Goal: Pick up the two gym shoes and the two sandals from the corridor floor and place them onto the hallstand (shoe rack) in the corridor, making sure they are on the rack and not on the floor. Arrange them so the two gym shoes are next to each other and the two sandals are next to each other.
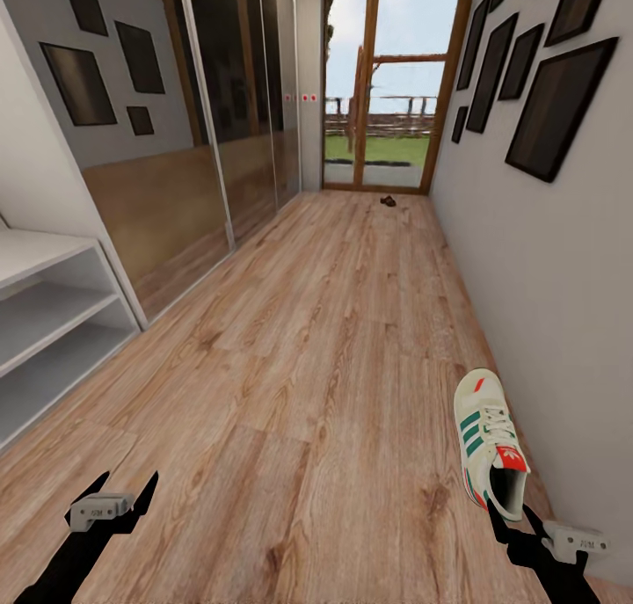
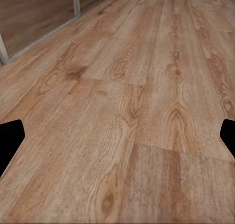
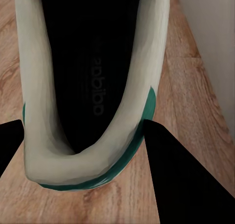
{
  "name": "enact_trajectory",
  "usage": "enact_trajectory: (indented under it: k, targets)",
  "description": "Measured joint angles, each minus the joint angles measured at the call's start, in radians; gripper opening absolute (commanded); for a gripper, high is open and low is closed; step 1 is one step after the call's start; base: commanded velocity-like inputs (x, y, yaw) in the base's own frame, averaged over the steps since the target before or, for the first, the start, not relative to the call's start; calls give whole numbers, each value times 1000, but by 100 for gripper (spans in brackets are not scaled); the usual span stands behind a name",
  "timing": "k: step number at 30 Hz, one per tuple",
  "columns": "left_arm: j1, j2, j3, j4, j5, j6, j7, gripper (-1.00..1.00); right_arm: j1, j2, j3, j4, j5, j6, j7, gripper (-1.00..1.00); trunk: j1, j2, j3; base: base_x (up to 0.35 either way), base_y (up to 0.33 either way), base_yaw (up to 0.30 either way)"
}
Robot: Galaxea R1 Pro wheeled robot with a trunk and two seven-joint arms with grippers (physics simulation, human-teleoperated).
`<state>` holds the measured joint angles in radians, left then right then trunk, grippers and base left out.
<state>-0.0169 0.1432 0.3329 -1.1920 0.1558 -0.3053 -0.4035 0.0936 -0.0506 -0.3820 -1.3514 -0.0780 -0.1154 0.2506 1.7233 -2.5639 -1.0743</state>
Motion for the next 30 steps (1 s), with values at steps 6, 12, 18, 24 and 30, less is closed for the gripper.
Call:
enact_trajectory:
  k: [6, 12, 18, 24, 30]
  targets:
    - [0, 1, 0, 0, 0, 1, 0, 100, 0, 0, 0, 0, 0, 0, 0, -100, 0, 0, -9, 0, 0, 0]
    - [0, 1, 0, 0, -1, 1, 0, 100, 0, 0, 0, 0, 0, 0, 0, -100, 0, 0, -13, 0, 0, -2]
    - [0, 1, 0, 1, -1, 1, 0, 100, 0, 0, 0, 0, 0, 0, 0, -100, 0, 0, -14, 0, 0, -92]
    - [-1, 1, 0, 6, 0, 2, 0, 100, 0, 0, 0, 0, -1, 0, 0, -100, 0, 0, -15, 0, 0, -213]
    - [-1, 1, 0, 10, 0, 1, 0, 100, 0, 0, 0, 0, -1, 0, 0, -100, 0, 0, -15, 0, 0, -258]
